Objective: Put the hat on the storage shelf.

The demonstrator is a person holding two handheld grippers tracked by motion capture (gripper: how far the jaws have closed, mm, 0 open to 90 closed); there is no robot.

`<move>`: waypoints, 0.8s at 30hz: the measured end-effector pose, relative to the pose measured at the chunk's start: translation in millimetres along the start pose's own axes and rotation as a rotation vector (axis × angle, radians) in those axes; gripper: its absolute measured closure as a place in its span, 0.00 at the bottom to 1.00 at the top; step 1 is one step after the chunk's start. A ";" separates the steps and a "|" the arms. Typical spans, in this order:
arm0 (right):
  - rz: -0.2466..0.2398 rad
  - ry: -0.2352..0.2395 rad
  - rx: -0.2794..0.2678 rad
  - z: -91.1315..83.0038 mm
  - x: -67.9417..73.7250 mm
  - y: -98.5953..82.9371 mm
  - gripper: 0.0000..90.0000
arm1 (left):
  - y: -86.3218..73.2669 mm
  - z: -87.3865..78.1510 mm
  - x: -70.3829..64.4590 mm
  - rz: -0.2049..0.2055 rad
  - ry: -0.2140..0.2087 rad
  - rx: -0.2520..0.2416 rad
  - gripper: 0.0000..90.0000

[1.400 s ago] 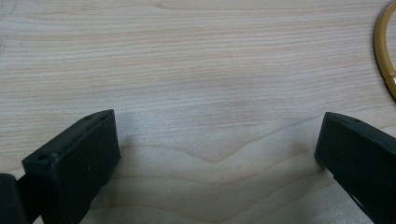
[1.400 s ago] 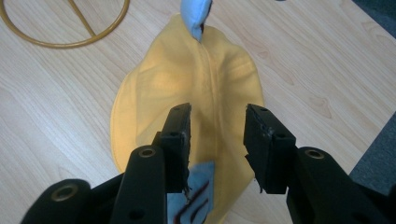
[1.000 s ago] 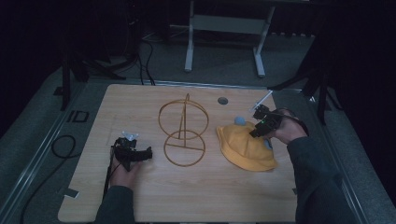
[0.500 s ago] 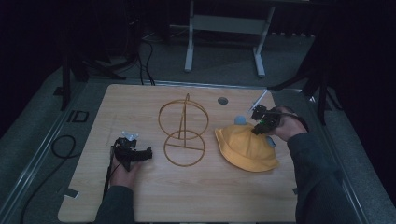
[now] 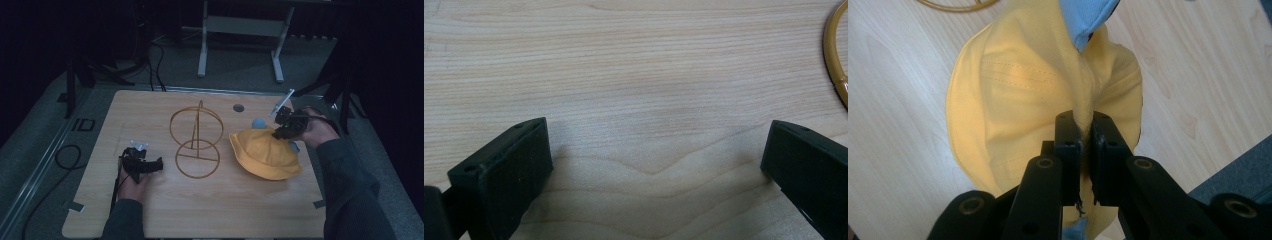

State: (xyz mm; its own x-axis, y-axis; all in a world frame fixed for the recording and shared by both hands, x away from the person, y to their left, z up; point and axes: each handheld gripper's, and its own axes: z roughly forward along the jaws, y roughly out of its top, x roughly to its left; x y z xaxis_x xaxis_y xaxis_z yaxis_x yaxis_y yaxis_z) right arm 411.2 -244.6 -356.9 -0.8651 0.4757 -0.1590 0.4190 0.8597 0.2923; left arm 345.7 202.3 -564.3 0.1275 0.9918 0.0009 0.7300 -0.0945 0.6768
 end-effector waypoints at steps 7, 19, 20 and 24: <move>-0.018 0.004 -0.044 -19.2 -0.8 -0.2 0.93 | 0.0 0.0 0.0 0.000 0.000 0.001 0.00; -0.073 -0.022 -0.050 -44.2 3.0 7.5 0.93 | 0.1 -0.1 0.0 0.000 0.000 0.002 0.00; -0.075 -0.021 -0.054 -47.0 3.3 8.2 0.93 | 0.1 -0.1 0.0 0.000 0.000 0.002 0.00; -0.084 -0.036 -0.070 -57.7 4.5 11.2 0.93 | 0.1 -0.2 0.0 0.000 0.001 0.002 0.00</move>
State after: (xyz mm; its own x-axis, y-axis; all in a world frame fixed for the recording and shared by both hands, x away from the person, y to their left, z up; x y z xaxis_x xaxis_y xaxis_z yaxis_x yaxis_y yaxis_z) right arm 396.1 -243.6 -300.0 -0.8854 0.4102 -0.2186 0.3244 0.8821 0.3414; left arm 345.7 202.3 -564.1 0.1272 0.9919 0.0015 0.7315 -0.0948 0.6752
